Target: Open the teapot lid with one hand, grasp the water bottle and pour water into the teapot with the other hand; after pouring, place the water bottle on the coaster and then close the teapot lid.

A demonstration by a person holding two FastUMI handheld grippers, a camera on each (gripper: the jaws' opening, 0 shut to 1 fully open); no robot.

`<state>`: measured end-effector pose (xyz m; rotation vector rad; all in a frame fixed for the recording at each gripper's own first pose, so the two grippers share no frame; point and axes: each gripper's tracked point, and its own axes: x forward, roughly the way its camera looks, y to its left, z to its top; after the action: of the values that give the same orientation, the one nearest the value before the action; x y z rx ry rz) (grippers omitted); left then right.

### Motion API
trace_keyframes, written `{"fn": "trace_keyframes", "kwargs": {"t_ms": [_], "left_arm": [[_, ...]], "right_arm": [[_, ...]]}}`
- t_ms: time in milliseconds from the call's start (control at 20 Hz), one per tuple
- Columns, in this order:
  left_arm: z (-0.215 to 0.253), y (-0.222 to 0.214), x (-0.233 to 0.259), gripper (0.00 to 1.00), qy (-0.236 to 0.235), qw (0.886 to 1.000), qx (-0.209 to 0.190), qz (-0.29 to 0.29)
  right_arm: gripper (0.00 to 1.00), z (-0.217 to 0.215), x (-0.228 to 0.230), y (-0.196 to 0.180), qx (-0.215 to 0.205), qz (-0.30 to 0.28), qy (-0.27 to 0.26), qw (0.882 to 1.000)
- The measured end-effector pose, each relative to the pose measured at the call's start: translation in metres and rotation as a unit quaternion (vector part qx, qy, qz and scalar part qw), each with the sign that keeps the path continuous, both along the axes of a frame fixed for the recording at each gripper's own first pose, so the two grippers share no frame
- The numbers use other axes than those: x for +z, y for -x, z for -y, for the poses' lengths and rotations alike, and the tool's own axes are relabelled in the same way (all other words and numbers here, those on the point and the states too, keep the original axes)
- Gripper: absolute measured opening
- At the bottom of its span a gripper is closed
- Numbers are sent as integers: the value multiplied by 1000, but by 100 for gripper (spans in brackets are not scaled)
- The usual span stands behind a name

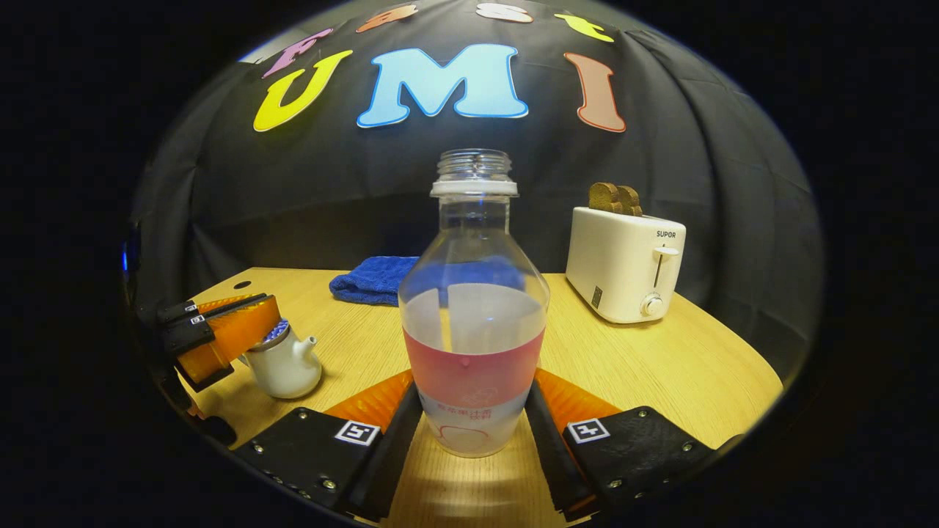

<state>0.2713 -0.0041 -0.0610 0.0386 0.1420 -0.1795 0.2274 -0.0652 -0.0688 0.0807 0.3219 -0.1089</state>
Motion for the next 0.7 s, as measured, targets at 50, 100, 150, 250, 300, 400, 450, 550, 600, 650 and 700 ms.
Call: {"fn": "trace_keyframes", "kwargs": {"t_ms": [50,100,150,250,300,400,450,550,600,650,700], "left_arm": [[1,0,-2,17,3,1000,0,0],[1,1,-2,21,4,1000,0,0],[1,2,-1,21,7,1000,0,2],[1,3,8,17,16,1000,-1,16],[0,4,13,21,21,1000,-1,23],[-1,8,26,21,42,998,-6,41],[-5,11,30,21,46,998,-5,46],[-14,14,34,20,45,998,0,52],[-21,15,37,20,47,997,4,56],[-30,17,39,20,48,997,10,60],[-38,20,40,20,47,997,16,62]], "right_arm": [[78,0,0,-1,1,1,1,1000],[78,-1,0,0,2,1,1,1000],[78,-1,1,0,1,1,1,1000],[78,-1,0,0,3,1,1,1000],[78,-1,0,0,2,0,1,1000],[78,-1,0,1,0,-2,5,1000],[78,-2,0,2,0,-2,7,1000],[78,-4,0,3,6,-2,10,1000],[76,-3,0,4,6,-1,10,1000],[76,-3,0,4,7,-1,10,1000],[76,-4,0,4,10,-1,8,1000]]}}
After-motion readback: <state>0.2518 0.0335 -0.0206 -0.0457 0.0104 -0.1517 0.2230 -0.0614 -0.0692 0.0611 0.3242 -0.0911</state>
